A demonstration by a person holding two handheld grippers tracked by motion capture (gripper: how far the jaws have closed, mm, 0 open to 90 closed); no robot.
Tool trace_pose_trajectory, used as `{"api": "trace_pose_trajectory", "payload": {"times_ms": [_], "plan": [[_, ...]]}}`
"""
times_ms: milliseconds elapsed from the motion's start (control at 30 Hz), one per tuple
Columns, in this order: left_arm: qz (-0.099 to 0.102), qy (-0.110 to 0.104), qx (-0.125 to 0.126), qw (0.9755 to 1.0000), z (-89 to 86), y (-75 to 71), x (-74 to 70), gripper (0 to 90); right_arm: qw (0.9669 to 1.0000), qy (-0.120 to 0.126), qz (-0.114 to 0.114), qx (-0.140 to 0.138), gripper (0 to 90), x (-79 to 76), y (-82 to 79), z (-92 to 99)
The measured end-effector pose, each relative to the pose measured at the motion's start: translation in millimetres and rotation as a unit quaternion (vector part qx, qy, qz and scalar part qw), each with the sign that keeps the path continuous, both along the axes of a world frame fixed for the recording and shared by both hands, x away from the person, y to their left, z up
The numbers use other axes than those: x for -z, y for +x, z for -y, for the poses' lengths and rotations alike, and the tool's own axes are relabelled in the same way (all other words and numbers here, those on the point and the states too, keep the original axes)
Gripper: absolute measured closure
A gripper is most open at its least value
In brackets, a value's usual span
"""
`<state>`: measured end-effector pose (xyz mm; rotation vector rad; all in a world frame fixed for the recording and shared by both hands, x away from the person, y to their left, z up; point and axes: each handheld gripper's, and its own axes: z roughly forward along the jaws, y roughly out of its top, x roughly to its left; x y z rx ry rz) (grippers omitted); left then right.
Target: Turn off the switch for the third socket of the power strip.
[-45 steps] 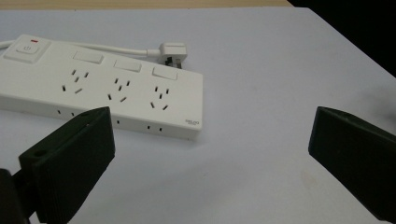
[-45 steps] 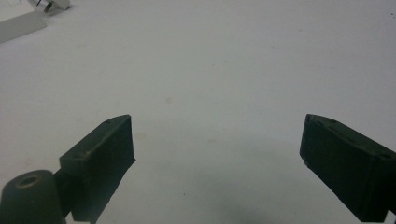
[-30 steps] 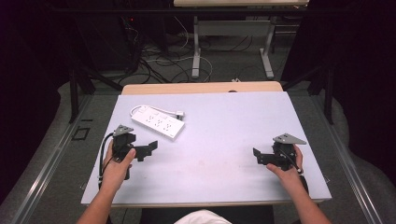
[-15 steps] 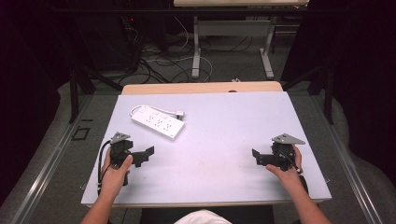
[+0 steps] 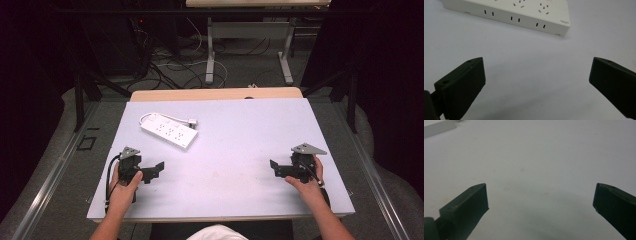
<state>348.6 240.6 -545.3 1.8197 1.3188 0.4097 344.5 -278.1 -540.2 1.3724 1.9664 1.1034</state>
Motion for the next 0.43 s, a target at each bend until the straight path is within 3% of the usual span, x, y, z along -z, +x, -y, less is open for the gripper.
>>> {"api": "trace_pose_trajectory", "payload": {"times_ms": [233,433], "plan": [[-0.001,0.005,-0.001,1.0000,-2.9,0.5,2.2,0.3,1.0000,0.002,0.000,-0.001,0.0,1.4,1.1,0.0],[-0.005,-0.007,-0.010,0.9999,-5.4,1.2,3.6,0.4,1.0000,0.004,-0.005,0.000,0.0,1.8,1.5,-0.4]]}}
